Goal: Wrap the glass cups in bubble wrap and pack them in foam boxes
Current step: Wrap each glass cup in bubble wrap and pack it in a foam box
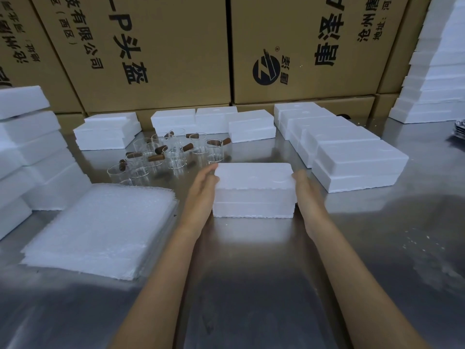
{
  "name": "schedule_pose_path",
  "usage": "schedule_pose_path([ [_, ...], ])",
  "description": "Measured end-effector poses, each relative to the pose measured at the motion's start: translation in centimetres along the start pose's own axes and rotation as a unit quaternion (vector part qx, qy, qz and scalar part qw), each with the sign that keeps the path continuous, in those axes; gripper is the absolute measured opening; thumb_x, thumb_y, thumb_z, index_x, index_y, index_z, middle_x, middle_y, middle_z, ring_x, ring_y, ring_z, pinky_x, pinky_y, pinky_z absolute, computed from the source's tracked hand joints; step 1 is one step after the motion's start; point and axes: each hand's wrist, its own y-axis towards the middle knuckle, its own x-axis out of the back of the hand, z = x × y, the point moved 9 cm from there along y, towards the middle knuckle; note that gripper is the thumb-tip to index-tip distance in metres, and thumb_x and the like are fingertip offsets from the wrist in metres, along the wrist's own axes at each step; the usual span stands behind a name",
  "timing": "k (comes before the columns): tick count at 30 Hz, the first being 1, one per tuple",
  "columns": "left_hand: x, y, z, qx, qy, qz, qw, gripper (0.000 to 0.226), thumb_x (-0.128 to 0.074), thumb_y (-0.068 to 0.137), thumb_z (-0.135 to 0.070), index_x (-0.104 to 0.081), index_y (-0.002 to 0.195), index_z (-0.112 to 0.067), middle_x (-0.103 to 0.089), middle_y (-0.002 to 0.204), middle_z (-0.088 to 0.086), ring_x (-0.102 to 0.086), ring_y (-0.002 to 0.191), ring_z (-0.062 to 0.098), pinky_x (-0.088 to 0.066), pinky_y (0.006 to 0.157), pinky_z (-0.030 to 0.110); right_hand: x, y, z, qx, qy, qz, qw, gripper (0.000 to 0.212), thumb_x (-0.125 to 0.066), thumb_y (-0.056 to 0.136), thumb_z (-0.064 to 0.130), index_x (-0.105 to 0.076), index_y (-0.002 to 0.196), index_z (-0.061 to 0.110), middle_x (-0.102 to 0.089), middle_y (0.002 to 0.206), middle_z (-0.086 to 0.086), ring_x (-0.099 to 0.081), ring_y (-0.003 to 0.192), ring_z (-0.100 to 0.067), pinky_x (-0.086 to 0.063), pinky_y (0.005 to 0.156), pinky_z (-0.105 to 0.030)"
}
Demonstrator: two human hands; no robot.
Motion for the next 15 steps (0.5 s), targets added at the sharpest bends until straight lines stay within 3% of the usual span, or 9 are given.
schedule_pose_path([
  [5,-0.22,-0.12,-0.26,-0.001,-0.003,0.003,1.0,0.03,-0.054,0.1,-0.036,-0.057,0.129,-0.043,-0.054,0.127,-0.028,-0.047,0.115,-0.013,-0.037,0.09,0.016,-0.04,-0.04,-0.27,-0.018,-0.009,0.003,1.0,0.038,-0.039,0.09,0.042,-0.045,0.053,0.035,-0.045,0.051,0.021,-0.046,0.066,-0.014,-0.034,0.062,-0.03],
  [9,-0.71,-0.04,-0.37,0.001,0.011,0.006,1.0,0.036,-0.063,0.096,-0.04,-0.054,0.13,-0.044,-0.047,0.119,-0.037,-0.047,0.102,-0.019,-0.036,0.081,0.012,0.0,-0.34,-0.12,-0.024,-0.012,0.01,1.0,0.043,-0.038,0.09,0.042,-0.049,0.049,0.037,-0.048,0.05,0.024,-0.048,0.068,-0.013,-0.034,0.063,-0.03],
  [12,-0.75,-0.05,-0.33,-0.002,0.015,0.003,1.0,0.034,-0.061,0.097,-0.04,-0.052,0.129,-0.046,-0.049,0.12,-0.036,-0.05,0.098,-0.022,-0.039,0.082,0.014,-0.13,-0.62,0.04,-0.008,0.001,0.006,1.0,0.032,-0.039,0.087,0.044,-0.055,0.06,0.038,-0.058,0.071,0.021,-0.055,0.081,-0.015,-0.04,0.072,-0.032],
  [15,-0.39,-0.03,-0.33,-0.005,0.0,-0.006,1.0,0.032,-0.059,0.098,-0.04,-0.05,0.127,-0.05,-0.053,0.124,-0.03,-0.054,0.112,-0.004,-0.046,0.088,0.023,-0.4,-0.93,0.44,0.021,0.017,-0.003,1.0,0.027,-0.041,0.086,0.048,-0.062,0.078,0.034,-0.065,0.092,0.016,-0.06,0.099,-0.013,-0.043,0.081,-0.03],
])
